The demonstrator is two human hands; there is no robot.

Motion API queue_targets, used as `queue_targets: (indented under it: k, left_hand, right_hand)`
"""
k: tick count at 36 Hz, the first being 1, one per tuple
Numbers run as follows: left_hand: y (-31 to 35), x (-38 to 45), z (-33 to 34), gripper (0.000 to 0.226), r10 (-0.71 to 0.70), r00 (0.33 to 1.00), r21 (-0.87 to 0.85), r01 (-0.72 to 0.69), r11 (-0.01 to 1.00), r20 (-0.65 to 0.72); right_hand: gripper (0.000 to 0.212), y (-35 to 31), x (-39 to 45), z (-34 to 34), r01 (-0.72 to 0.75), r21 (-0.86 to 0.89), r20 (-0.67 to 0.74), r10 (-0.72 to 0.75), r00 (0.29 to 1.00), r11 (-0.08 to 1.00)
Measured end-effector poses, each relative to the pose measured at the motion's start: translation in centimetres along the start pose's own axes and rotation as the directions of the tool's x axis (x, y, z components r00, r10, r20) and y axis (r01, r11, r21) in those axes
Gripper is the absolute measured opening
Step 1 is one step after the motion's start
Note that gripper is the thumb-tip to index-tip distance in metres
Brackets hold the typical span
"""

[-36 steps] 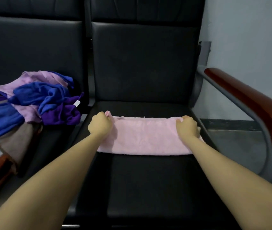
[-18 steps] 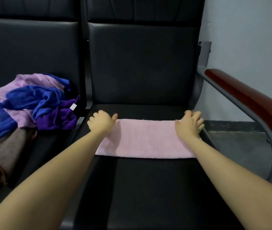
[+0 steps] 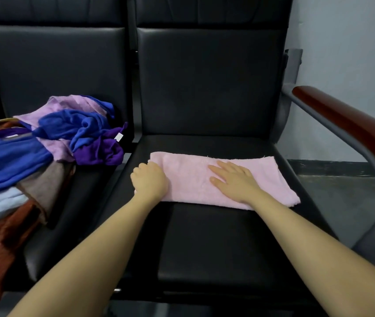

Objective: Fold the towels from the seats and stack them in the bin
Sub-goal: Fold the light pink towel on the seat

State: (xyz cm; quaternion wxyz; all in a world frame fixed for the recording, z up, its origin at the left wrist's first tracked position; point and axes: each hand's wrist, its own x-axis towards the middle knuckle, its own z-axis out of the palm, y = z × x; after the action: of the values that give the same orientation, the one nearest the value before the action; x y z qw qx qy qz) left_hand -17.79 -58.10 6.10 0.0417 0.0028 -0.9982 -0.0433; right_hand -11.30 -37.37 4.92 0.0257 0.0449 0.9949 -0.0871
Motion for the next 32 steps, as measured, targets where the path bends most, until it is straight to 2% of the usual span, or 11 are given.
queue_targets:
  k: [4,8,11,14,16,18,20,24,28,30,32]
  left_hand:
    - [-0.7,-1.1,-0.7,0.016,0.120,0.984,-0.068,-0.129,0.989,-0.128]
    - [-0.8,-1.6,-2.6,0.022,0.139,0.976,-0.244,-0.178,0.953,-0.170]
    - [-0.8,-2.0,-3.9,0.029,0.116,0.982,-0.512,-0.178,0.841,-0.151]
    - [-0.6,-2.5,-4.6,0.023,0.155,0.972,-0.608,-0.231,0.759,-0.177]
    - [-0.2,-2.7,-4.9,0.031,0.170,0.970,-0.623,-0.241,0.744,-0.173]
    - [0.4,-3.1,-5.3,0.036,0.180,0.968,-0.650,-0.251,0.717,-0.174]
    - [1.5,-3.6,-5.8,0.038,0.197,0.963,-0.674,-0.271,0.688,-0.186]
    - [4.6,-5.0,-6.0,0.039,0.297,0.937,-0.717,-0.336,0.611,-0.186]
    - [8.8,-7.0,-5.9,0.058,0.359,0.927,-0.780,-0.305,0.547,-0.110]
    - [10.7,-8.1,-5.8,0.063,0.416,0.908,-0.765,-0.295,0.572,-0.039]
    - [12.4,-8.8,-5.2,0.054,0.511,0.856,-0.737,-0.297,0.608,0.077]
  right_hand:
    - [0.049,-0.7,-1.3,0.0,-0.007,-0.014,0.000,0.007,1.000,1.000]
    - [0.050,-1.9,-2.0,0.1,-0.022,-0.032,0.028,0.023,0.999,0.999]
    - [0.051,-3.5,-2.0,0.5,-0.034,-0.008,0.057,0.034,0.998,0.999]
    - [0.052,-4.9,-2.0,0.7,-0.027,0.034,0.059,0.025,0.998,0.999]
    - [0.051,-5.3,-2.0,0.6,-0.022,0.112,0.020,0.020,1.000,0.993]
    - [0.047,-4.9,-2.3,0.3,-0.002,0.299,-0.045,0.016,0.999,0.954]
    - [0.040,-3.9,-2.8,-0.7,-0.002,0.470,-0.107,0.059,0.992,0.882]
    - [0.031,-0.6,-3.9,-3.0,-0.141,0.374,-0.211,0.232,0.949,0.917]
    - [0.028,2.8,-5.1,-4.2,-0.246,0.482,-0.233,0.394,0.889,0.841]
    - [0.034,3.9,-5.8,-4.6,-0.278,0.559,-0.217,0.461,0.860,0.781]
    - [0.042,4.7,-6.5,-4.9,-0.347,0.561,-0.163,0.512,0.844,0.751]
